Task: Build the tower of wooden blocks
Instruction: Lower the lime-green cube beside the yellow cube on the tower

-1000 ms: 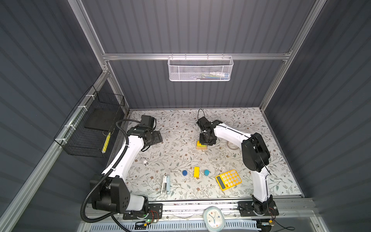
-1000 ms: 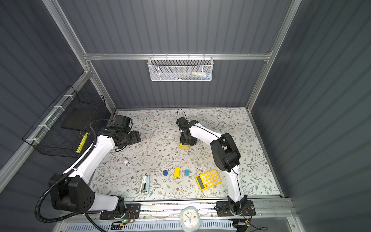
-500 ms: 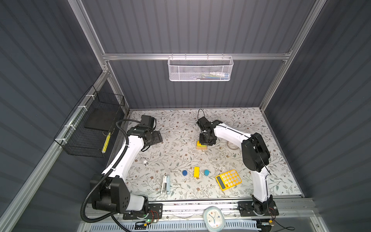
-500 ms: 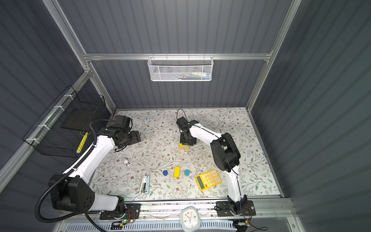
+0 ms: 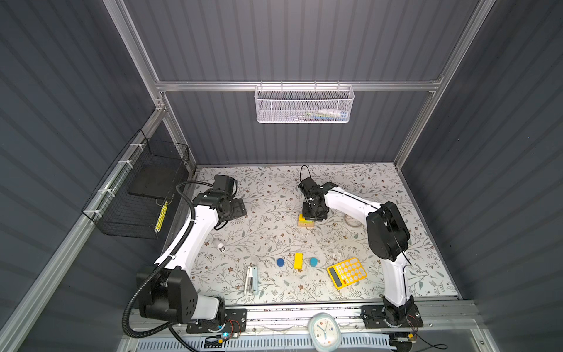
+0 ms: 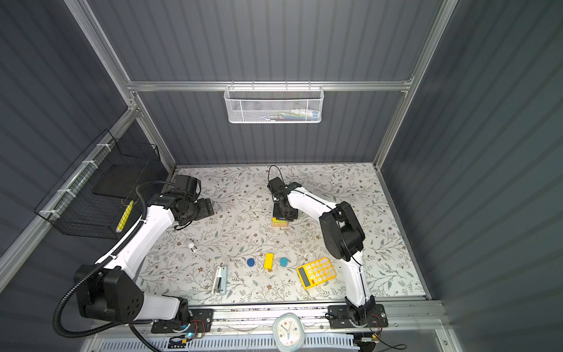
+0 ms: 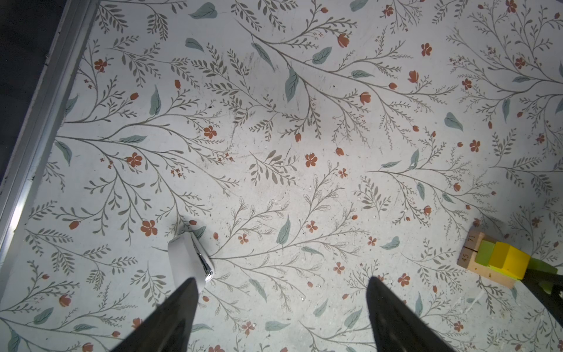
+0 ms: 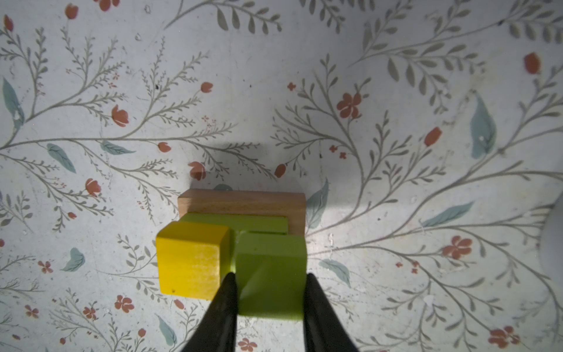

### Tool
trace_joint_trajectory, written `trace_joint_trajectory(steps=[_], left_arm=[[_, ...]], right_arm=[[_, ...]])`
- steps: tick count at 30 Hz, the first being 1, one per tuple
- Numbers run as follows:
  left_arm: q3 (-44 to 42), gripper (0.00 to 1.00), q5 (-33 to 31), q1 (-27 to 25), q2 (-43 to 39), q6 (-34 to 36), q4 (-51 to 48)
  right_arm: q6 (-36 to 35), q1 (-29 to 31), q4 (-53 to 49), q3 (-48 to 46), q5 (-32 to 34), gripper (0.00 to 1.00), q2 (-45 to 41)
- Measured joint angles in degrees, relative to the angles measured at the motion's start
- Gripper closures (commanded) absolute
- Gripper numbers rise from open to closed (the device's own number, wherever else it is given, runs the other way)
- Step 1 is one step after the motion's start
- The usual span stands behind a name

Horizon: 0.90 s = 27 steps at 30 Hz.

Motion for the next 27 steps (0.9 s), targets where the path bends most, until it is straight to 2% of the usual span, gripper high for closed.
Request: trace_joint_trajectory(steps=[13,27], left_arm=[[0.0,0.13,0.0,0.0,0.0,0.0,0.0],[0.0,0.13,0.0,0.0,0.0,0.0,0.0]], right_arm=[[0.0,0.0,0.0,0.0,-0.17,0.61,0.0],[0.0,0.0,-0.02,0.0,-0.17,0.59,0.0]])
